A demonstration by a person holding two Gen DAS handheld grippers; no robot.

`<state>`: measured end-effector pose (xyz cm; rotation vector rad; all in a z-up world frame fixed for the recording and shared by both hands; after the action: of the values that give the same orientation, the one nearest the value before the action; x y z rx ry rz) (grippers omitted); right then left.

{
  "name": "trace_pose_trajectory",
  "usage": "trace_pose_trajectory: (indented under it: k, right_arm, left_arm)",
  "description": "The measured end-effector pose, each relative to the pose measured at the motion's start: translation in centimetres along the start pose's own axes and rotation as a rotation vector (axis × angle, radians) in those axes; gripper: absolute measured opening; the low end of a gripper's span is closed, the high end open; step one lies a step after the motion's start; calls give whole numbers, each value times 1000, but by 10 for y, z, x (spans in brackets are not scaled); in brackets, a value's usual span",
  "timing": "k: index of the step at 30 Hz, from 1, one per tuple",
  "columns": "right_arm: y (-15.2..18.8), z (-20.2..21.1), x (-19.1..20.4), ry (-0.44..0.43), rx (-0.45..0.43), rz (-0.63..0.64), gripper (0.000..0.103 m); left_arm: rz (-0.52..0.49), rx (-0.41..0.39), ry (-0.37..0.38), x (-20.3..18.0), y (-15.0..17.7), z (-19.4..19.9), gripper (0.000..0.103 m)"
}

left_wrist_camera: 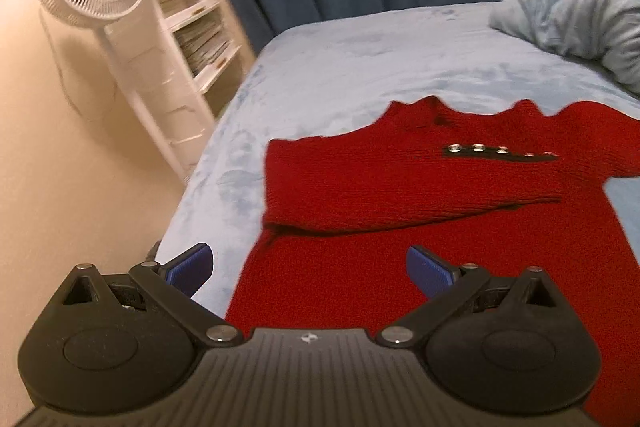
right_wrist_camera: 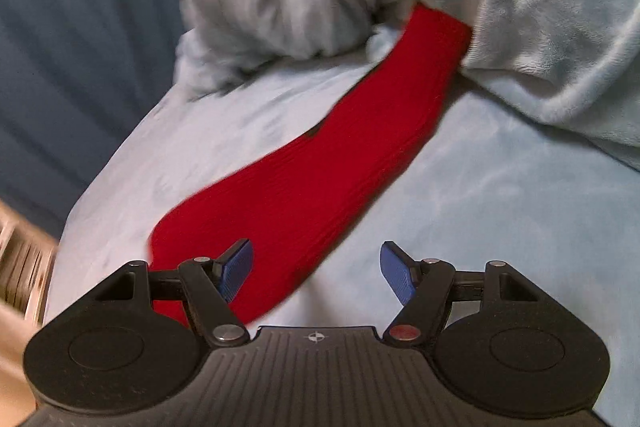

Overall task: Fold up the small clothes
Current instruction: 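Grasp the cardigan sleeve cuff near the blanket with the right gripper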

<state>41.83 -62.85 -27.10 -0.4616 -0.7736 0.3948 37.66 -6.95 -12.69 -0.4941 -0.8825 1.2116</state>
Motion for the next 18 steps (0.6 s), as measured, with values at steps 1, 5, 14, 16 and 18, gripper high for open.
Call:
trace_pose_trajectory:
  k: [1,5,14,16,18]
  right_arm:
    - [-4,-9,-5,4,3,-41,72]
    - [-15,-37,-8,41,-13,-33,73]
    - [-35,-62,24,-31,-54,-5,14]
    - [-38,-49,25,-39,-88,-24,14]
    - [-36,-48,18,28,-73,-26,14]
  left_arm:
    - [3,9,-10,4,1,-3,103]
    - [-6,24,-36,13,4,-11,103]
    - [-29,45,-105,37,13,-20,103]
    - [-12,41,-123,51,13,-23,103]
    - [18,61,-144,65,17,-27,103]
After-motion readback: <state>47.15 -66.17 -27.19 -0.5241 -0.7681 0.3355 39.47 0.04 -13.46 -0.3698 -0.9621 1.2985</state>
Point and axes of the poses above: each gripper's, at about its wrist camera, not at the fingertips, and z roughly against the way its jaws point, x to its left, y to its underside, the point moved 10 cm from there along -z, roughly the way its jaws point, and after that the axes turned 5 degrees about -x, right-handed, at the moved point
